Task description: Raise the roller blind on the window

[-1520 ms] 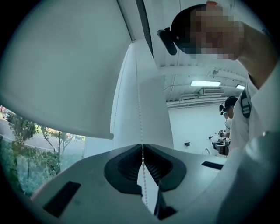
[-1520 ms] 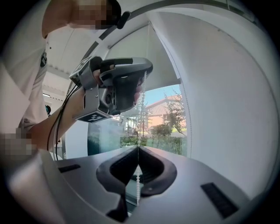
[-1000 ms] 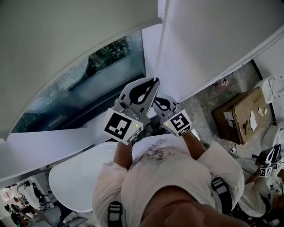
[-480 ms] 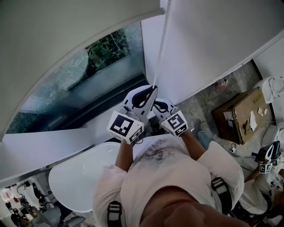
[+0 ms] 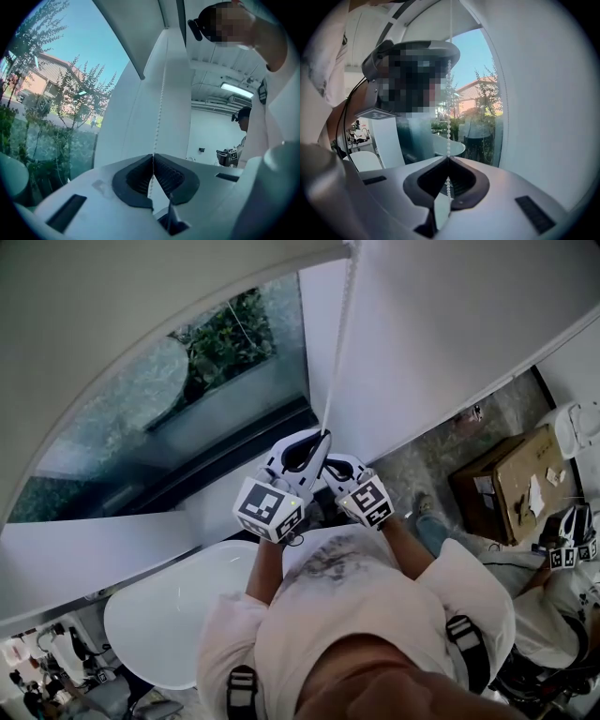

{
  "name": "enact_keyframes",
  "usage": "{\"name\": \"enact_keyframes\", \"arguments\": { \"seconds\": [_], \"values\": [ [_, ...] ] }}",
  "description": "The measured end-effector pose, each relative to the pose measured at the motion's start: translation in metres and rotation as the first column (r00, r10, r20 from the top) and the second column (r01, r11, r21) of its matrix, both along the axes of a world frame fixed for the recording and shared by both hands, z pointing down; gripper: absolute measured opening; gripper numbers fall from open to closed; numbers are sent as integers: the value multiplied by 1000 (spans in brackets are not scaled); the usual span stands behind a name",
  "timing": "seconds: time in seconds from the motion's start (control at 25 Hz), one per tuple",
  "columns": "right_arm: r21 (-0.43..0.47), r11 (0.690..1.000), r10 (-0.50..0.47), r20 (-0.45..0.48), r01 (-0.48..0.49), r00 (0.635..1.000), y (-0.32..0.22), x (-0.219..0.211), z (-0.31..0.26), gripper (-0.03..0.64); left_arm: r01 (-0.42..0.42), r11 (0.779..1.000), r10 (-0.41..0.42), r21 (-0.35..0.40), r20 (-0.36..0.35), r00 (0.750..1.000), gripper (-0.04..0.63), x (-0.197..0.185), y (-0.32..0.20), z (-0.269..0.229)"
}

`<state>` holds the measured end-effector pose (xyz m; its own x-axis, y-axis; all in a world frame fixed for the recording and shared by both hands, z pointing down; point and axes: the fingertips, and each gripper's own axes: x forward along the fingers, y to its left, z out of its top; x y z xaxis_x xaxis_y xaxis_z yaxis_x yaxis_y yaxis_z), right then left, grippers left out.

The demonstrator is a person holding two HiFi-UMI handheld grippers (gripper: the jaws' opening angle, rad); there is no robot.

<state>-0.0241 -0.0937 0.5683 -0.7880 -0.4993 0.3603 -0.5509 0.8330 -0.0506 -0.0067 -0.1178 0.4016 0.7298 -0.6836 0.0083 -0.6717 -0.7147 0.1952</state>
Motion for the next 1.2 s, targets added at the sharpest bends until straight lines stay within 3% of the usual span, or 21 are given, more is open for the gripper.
{"name": "enact_keyframes", "arguments": {
  "seconds": [0.56, 0.88, 1.12, 1.2],
  "values": [
    [-58, 998, 0, -73, -5, 997, 19, 8, 42, 61, -7, 998, 8, -70, 16, 1000, 11, 5, 15, 40],
    [-51, 998, -32, -22, 31, 999, -5, -2, 56, 63, 1, 996, 0, -87, 18, 1000, 11, -5, -18, 60],
    [-41, 999, -14, -13, 14, 1000, 12, 6, 29, 69, -1, 997, 3, -77, 16, 1000, 11, -5, -5, 52],
    [-34, 999, -6, 1, 6, 1000, 16, 10, 9, 128, -1, 997, 2, -73, 16, 1000, 11, -5, -2, 48]
  ]
}}
